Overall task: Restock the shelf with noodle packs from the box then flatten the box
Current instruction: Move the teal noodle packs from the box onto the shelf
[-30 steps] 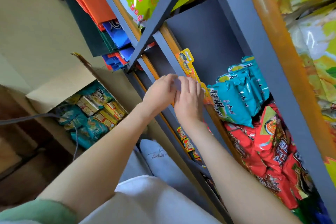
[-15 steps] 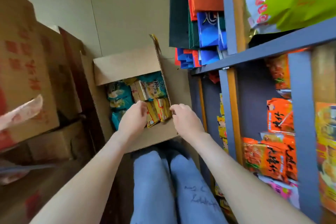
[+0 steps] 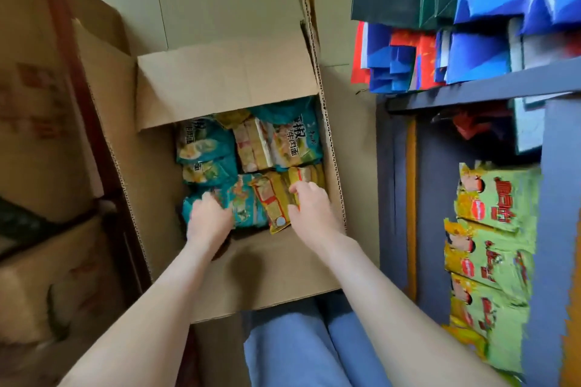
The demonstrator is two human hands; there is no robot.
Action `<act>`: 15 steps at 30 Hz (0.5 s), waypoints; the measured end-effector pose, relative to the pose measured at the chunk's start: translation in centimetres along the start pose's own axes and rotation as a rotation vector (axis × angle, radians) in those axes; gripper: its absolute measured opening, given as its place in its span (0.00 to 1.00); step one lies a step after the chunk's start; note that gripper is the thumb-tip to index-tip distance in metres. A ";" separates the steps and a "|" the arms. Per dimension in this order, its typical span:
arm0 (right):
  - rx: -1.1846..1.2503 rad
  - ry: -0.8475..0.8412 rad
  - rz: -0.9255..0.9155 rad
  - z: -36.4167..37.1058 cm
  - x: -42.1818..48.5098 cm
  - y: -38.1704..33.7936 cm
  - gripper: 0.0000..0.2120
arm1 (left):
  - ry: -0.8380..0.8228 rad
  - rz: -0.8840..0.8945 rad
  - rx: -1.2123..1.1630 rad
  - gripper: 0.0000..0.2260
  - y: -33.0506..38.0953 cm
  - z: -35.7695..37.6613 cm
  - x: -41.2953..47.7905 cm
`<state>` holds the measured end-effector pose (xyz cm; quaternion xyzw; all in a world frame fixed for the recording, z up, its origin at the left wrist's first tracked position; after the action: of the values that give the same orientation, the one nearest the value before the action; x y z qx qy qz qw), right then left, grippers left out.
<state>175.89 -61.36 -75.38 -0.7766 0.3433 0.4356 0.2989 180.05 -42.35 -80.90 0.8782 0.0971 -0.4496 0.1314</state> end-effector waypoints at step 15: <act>0.068 -0.004 0.026 4.4 5.3 0.5 0.16 | 0.142 -0.338 -0.056 0.23 -6.6 4.6 2.8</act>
<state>175.43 -59.75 -82.09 -0.7605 0.3674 0.4289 0.3203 176.25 -37.45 -86.70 0.8749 0.2646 -0.3993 0.0711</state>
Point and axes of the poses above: each hand's wrist, its own x-axis towards the middle knuckle, its own z-axis out of the palm, y = z × x, the point moved 4 cm from there along x, towards the middle knuckle, and after that the axes turned 12 degrees about z, right-handed, at the moved point
